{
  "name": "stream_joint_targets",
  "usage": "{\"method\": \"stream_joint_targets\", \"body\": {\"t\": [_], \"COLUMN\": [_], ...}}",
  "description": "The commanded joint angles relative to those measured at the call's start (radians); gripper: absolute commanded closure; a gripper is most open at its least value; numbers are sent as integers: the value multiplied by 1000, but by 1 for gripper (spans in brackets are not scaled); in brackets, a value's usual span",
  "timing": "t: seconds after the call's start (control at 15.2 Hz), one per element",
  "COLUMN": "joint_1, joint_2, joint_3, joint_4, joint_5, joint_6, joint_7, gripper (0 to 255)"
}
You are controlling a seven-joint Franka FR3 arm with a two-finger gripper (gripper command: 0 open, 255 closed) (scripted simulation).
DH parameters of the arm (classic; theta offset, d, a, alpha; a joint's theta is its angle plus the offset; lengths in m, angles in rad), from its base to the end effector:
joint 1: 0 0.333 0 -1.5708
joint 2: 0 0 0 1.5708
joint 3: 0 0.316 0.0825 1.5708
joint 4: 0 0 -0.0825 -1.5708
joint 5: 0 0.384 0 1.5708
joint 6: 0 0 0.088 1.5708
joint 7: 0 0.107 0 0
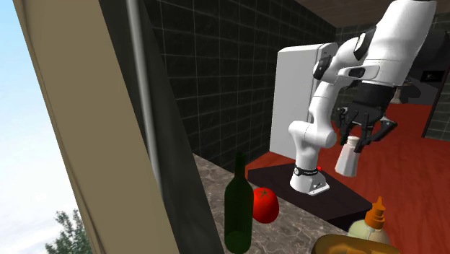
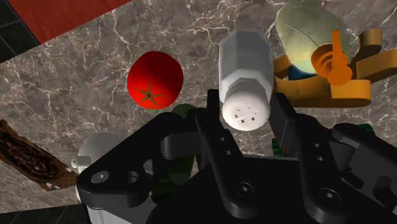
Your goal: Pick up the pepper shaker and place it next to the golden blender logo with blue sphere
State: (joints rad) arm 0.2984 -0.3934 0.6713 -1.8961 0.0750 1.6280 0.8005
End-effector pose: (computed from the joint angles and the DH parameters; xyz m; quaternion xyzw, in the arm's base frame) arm 0.2099 0.4153 0.6242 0.9941 0.0666 0.0780 0.0361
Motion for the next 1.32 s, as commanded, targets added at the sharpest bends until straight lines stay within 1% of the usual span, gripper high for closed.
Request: {"method": "stream_joint_targets", "body": {"t": [0.0, 0.2, 0.33, 0.46, 0.59, 0.66, 0.73, 0.86, 0.99, 1.25], "joint_1": [5, 5, 3, 3, 11, 24, 50, 138, 138, 115], "joint_2": [25, 91, 148, 219, 313, 371, 436, 568, 548, 523], "joint_3": [48, 135, 201, 275, 356, 396, 430, 466, 447, 446], "joint_4": [31, 99, 151, 210, 276, 312, 352, 437, 398, 326], "joint_5": [-3, -29, -59, -106, -177, -224, -280, -395, -375, -354], "joint_6": [-8, -23, -35, -50, -72, -87, -106, -154, -120, -57], "joint_7": [59, 155, 227, 307, 401, 455, 512, 619, 611, 606], "gripper": [255, 255, 255, 255, 255, 255, 255, 255, 255, 255]}}
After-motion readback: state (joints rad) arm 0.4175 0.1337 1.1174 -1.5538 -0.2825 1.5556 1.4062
